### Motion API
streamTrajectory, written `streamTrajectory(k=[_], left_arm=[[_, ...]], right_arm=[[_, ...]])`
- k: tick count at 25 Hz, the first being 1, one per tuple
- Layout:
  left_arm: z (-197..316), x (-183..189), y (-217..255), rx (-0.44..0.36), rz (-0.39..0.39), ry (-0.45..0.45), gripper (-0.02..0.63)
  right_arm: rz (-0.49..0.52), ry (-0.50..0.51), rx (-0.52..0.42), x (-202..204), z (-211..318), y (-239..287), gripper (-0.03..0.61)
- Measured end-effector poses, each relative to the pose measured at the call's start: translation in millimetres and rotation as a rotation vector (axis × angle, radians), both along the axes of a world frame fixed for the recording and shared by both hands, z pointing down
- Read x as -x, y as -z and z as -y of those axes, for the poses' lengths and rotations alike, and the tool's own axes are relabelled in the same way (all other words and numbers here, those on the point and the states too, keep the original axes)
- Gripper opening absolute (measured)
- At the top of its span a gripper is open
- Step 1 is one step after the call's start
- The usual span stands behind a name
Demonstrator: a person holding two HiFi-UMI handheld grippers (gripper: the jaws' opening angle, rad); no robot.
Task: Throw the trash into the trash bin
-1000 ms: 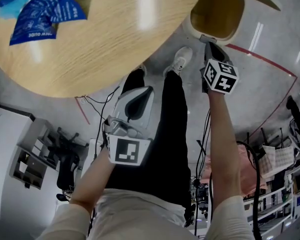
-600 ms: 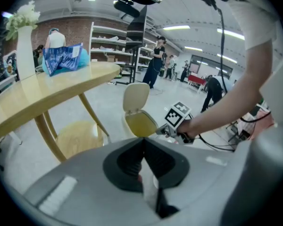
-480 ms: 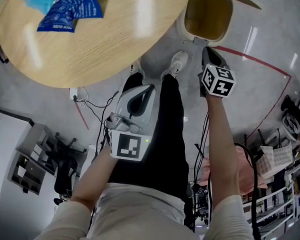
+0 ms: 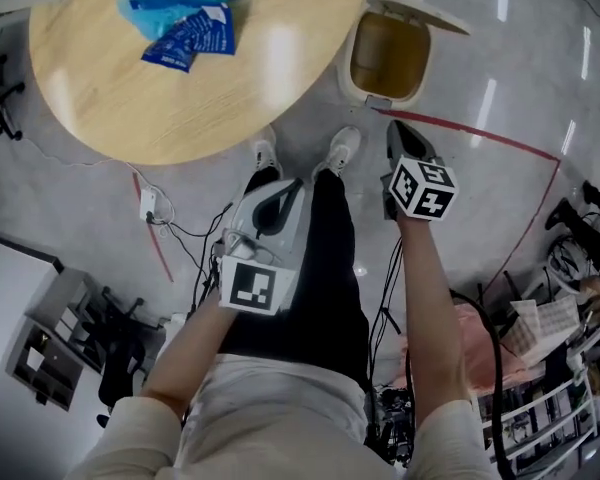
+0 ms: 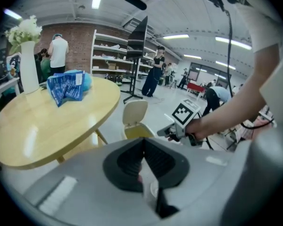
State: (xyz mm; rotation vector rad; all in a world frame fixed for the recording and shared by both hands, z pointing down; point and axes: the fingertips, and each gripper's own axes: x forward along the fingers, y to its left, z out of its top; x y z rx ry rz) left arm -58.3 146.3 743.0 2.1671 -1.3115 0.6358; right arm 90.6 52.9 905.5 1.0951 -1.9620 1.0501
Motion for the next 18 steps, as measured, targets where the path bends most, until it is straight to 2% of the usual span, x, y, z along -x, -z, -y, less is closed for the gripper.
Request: streamTrajectory(k=[7, 13, 18], left_arm=[[-9.3, 17.2, 30.1, 0.041, -0.006, 0.041, 0.006], [-15.0, 24.5, 62.7, -0.001, 0.037, -0.038, 0.006], [-15.1, 32.3, 86.0, 0.017, 0.007, 0.012, 0.006]], right_arm=[[0.043, -0.009, -0.005, 1.7, -8.5, 54.5, 0.002], [0.058, -0.016, -0.018, 1.0, -16.7, 105.9, 0.002], [0.069, -0.031, -0.038, 0.7, -20.5, 148.7, 0.002]])
